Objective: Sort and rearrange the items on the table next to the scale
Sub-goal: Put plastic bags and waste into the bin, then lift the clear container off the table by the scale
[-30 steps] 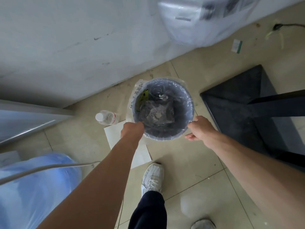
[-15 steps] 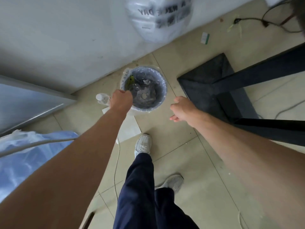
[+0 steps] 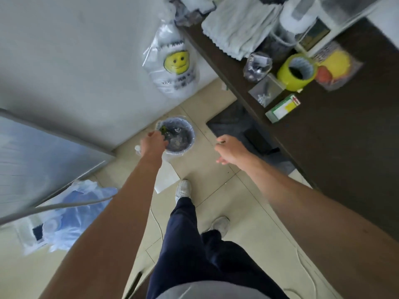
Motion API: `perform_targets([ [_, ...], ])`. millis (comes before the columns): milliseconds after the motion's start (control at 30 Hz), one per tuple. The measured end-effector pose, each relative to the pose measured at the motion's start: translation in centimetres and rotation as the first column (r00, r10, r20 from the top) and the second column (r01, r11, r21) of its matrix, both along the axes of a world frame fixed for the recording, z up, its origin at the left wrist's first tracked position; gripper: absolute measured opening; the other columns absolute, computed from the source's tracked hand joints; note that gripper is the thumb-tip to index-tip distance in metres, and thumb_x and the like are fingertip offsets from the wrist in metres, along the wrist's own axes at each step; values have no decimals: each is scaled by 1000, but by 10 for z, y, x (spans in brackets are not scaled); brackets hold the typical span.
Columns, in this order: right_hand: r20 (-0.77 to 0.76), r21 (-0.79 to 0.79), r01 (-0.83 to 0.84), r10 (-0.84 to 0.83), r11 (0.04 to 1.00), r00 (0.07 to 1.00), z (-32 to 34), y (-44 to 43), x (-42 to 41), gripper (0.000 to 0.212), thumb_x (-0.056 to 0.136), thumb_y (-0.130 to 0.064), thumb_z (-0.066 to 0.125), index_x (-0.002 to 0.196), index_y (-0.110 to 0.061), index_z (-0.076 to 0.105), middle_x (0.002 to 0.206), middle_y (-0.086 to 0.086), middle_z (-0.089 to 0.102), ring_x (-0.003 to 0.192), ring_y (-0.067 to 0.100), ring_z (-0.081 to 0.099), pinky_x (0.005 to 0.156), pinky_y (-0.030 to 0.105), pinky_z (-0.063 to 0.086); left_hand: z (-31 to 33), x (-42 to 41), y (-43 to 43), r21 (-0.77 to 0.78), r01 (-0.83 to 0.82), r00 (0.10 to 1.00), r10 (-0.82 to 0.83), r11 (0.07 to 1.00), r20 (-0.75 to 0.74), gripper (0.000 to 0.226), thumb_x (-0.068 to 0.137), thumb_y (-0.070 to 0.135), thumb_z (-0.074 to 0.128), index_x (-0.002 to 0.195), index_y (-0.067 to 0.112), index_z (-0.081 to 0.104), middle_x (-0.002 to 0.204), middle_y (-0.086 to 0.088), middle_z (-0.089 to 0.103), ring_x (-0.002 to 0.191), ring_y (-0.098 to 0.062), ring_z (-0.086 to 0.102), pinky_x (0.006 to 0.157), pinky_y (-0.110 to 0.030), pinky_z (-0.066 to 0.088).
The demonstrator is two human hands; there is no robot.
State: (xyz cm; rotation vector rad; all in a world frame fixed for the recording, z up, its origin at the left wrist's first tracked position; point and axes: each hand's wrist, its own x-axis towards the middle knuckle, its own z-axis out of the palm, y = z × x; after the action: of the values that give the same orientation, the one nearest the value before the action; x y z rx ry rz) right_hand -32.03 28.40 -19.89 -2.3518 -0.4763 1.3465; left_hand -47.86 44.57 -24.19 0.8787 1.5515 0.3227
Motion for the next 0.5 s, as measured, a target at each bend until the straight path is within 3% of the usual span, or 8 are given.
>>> perform_targets([
  [167, -7, 111, 51, -50, 993, 999, 64, -30, 2, 45, 96, -17, 47, 142, -14, 49, 129, 2, 59, 82, 22, 75, 86, 39, 60, 79, 17, -35, 45, 3, 989, -10, 999, 146, 13, 96, 12, 50, 102, 8, 61, 83, -9, 69, 65, -22, 65, 57, -30, 53],
  [233, 16, 146, 49, -52, 988, 999, 84, -41, 7, 43, 97, -18, 48, 140, -15, 51, 119, 1, 60, 85, 22, 74, 79, 34, 60, 102, 25, -44, 55, 77, 982, -86, 995, 171, 25, 90, 13, 52, 110, 2, 63, 85, -14, 72, 73, -31, 69, 65, -37, 57],
  [367, 60, 238, 98, -115, 966, 992, 118, -65, 19, 42, 97, -23, 47, 139, -17, 51, 118, 1, 65, 75, 15, 74, 71, 29, 58, 157, 45, -57, 148, 192, 953, -221, 970, 207, 18, 99, 5, 48, 109, 2, 63, 84, -18, 72, 71, -33, 68, 63, -35, 53],
  [500, 103, 295, 116, -152, 948, 983, 154, -89, 37, 44, 96, -24, 46, 138, -17, 50, 126, 2, 61, 76, 18, 74, 80, 35, 57, 202, 71, -66, 244, 259, 927, -312, 935, 211, 20, 99, 11, 52, 114, 2, 63, 98, -20, 74, 83, -34, 72, 68, -34, 56],
])
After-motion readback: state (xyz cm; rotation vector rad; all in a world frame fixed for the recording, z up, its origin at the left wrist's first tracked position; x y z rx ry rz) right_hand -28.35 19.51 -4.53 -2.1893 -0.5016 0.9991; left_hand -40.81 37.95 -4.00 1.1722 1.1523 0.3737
